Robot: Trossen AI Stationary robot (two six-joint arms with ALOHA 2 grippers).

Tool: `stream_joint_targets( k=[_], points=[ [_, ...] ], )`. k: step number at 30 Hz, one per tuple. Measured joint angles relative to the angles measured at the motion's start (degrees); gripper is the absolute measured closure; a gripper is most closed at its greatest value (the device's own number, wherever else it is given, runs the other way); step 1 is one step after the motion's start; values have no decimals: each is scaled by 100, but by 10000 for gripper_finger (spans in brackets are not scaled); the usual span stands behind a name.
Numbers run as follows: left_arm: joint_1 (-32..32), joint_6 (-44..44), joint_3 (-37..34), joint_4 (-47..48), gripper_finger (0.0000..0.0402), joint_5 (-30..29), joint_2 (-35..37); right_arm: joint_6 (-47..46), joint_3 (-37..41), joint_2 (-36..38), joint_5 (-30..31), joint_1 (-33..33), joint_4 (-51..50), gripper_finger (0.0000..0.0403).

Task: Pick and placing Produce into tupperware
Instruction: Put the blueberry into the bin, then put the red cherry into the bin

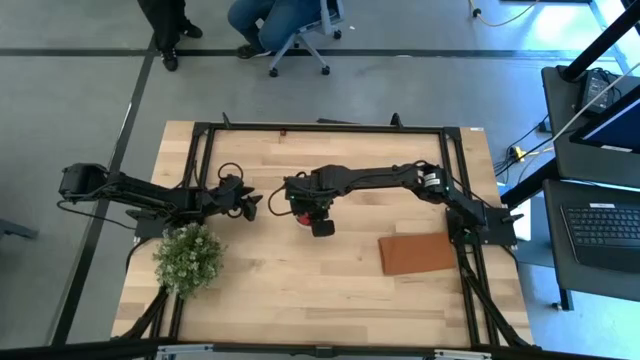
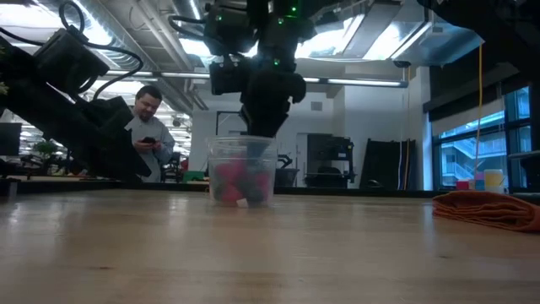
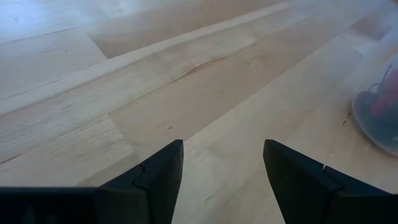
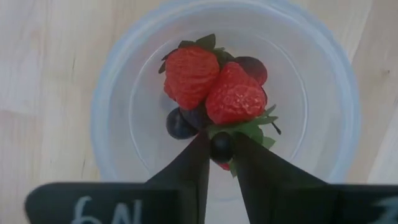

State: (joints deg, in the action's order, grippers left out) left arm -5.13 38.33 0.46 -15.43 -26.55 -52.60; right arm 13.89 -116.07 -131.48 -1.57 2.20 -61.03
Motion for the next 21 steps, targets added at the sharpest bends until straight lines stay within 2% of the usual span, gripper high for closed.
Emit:
stream_joint_targets(
  k=[7, 11, 16, 21],
  points=[
    [1, 0, -1, -2, 187, -79, 0, -20, 0, 0, -1, 4, -45, 299],
    [1, 0, -1, -2, 187, -120, 0, -31, 0, 50, -1, 4, -160, 266],
    [-1, 2, 0, -2, 187, -122, 1, -143, 0, 357, 1, 25, -144, 217],
    [1, 2, -1, -4, 187, -122, 2, -147, -2, 752, 5, 123, -38, 189]
  ],
)
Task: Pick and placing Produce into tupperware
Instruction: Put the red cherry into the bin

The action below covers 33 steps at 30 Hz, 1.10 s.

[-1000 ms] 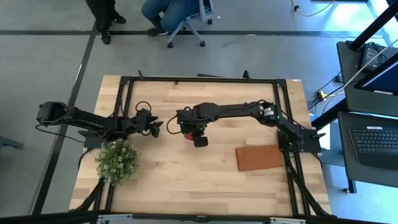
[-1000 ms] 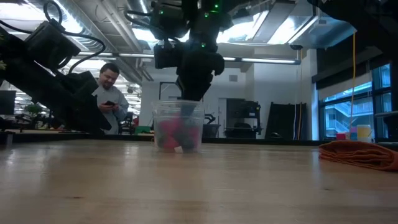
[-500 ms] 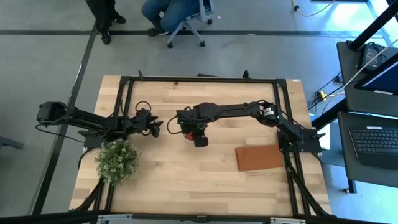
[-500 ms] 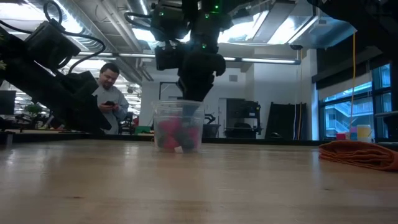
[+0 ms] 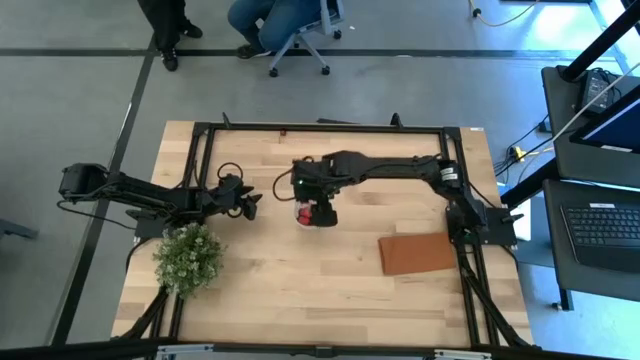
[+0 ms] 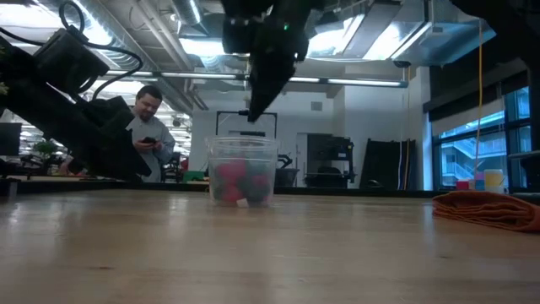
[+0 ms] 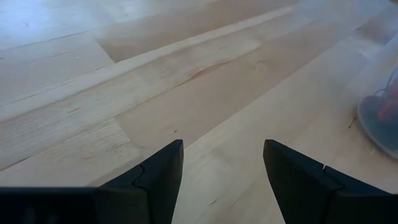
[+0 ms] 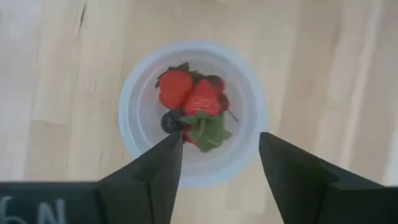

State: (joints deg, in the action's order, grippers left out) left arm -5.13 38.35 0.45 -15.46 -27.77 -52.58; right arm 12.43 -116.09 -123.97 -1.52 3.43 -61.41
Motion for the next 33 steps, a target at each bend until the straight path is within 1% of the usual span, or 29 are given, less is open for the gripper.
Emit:
stream_joint_targets(
  k=[3, 6, 8, 12, 14, 16, 17, 20, 23, 25, 28, 30, 33],
  points=[
    [-2, 0, 0, -49, 187, 22, -1, 0, 0, 248, -2, 97, -8, 182],
    [0, -8, 0, -301, 187, 76, -2, -108, -2, 565, -6, 262, -46, 181],
    [-2, -195, 47, -431, 187, 149, -2, -213, -2, 827, -6, 427, -40, 181],
    [-81, -716, 445, -532, 187, 484, -2, -401, 24, 1365, -12, 826, -42, 180],
    [-243, -843, 785, -363, 187, 687, -2, -502, 149, 1638, -18, 1046, 6, 180],
    [-465, -943, 1280, 155, 187, 863, -2, -620, 433, 1964, -17, 1248, 223, 180],
    [-610, -1015, 1615, 619, 187, 864, -6, -665, 638, 2128, -10, 1340, 365, 180],
    [-1108, -1194, 2587, 2240, 187, 654, -137, -862, 1435, 2673, -12, 1565, 1024, 180],
    [-1716, -1071, 3475, 3326, 187, 635, -409, -1108, 2356, 3192, -21, 1732, 1806, 180],
    [-2139, -1014, 3933, 3684, 187, 856, -629, -1307, 2904, 3458, -16, 1807, 2280, 180],
    [-2719, -1029, 4491, 3843, 189, 1339, -1044, -1612, 3526, 3774, -15, 1860, 2796, 180],
    [-3016, -1030, 4823, 3932, 192, 1628, -1399, -1741, 3787, 3894, -23, 1870, 2952, 180],
    [-3334, -1047, 5298, 4153, 196, 1959, -2048, -1828, 3927, 3945, -25, 1870, 2977, 180]
  ],
)
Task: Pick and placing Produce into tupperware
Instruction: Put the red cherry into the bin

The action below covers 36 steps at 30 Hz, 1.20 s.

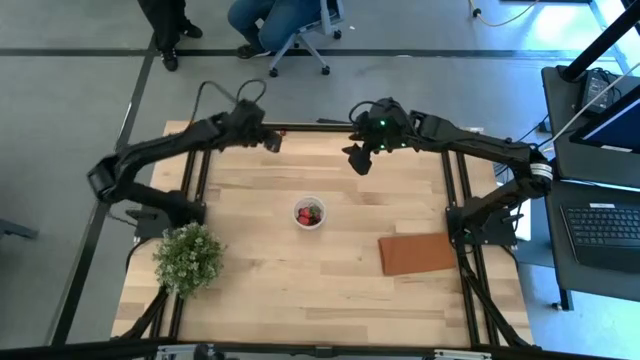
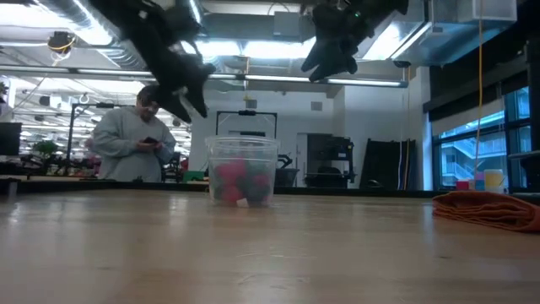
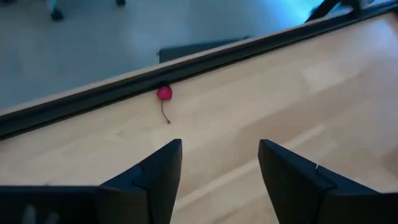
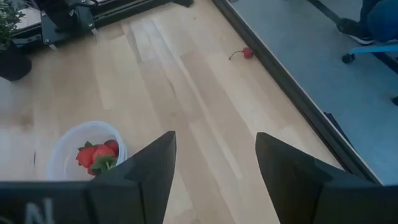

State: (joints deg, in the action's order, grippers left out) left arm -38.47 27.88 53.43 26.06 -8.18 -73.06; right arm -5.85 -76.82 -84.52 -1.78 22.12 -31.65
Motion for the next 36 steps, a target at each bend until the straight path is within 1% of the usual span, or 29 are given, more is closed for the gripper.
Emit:
stream_joint_targets(
  k=[6, 10, 14, 23, 31, 36],
  points=[
    [-257, -107, 900, 461, 202, 68, -1484, 3, 2, 1, 2, 1, -2, 180],
    [-413, -103, 1276, 485, 202, 113, -2230, 7, 2, 1, 2, -1, -122, 180],
    [-533, -76, 1508, 494, 202, 138, -2777, 36, 2, 3, -1, -6, -312, 180],
    [-697, -3, 1543, 286, 202, 166, -3497, 252, 2, 3, 2, -6, -495, 180],
    [-703, 42, 1549, -232, 202, 176, -3709, 333, 2, 3, 2, -6, -502, 180],
    [-767, 44, 1554, -256, 202, 133, -3894, 340, 2, 3, 2, -6, -510, 180]
  ],
)
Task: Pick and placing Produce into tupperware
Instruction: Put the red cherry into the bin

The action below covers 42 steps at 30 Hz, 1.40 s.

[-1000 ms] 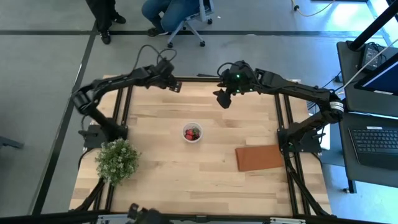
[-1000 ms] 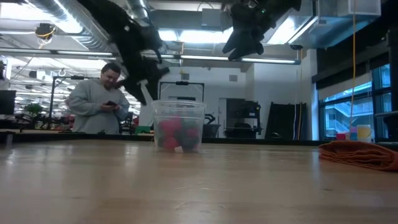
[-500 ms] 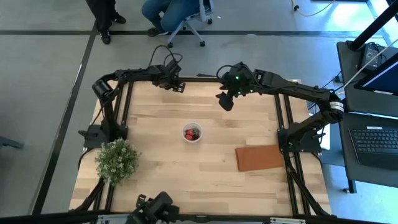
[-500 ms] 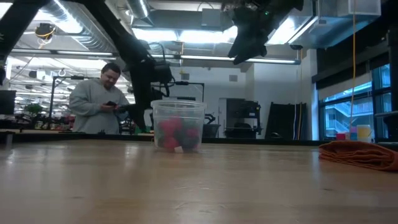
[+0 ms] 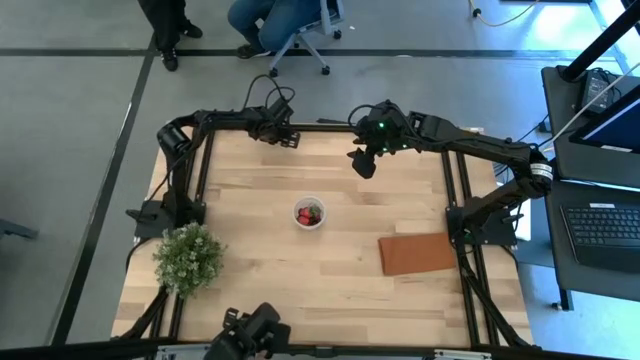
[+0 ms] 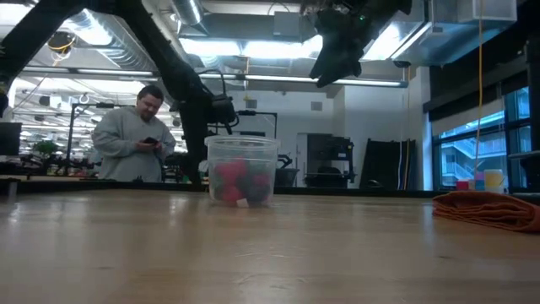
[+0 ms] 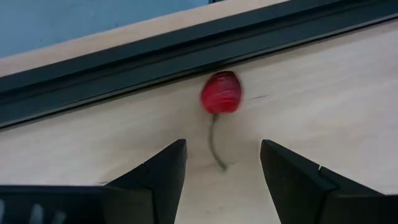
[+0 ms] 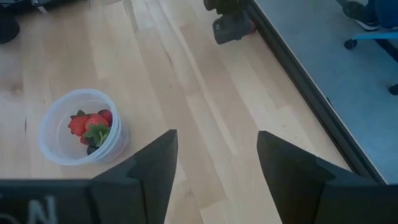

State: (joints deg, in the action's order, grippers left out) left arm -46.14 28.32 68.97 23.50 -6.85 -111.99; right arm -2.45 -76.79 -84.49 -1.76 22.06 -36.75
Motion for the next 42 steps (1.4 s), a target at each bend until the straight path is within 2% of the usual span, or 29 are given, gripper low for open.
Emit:
stream_joint_targets(
  k=[8, 26, 32, 38, 42],
  points=[
    [-29, 2, 4, -36, 212, -109, -68, 12, 0, 0, 0, 0, -4, 180],
    [-84, -496, -9, -375, 386, -38, -100, 12, 0, 0, 0, 0, -8, 180],
    [-84, -759, -9, -328, 398, 44, -73, -5, 0, 0, 0, 0, -103, 180],
    [-70, -1111, 22, -25, 400, 206, 629, 4, 0, 0, 1, 0, -167, 180],
    [-7, -1541, 260, 517, 400, 719, 1547, 204, 0, 0, 4, 0, -348, 180]
  ],
)
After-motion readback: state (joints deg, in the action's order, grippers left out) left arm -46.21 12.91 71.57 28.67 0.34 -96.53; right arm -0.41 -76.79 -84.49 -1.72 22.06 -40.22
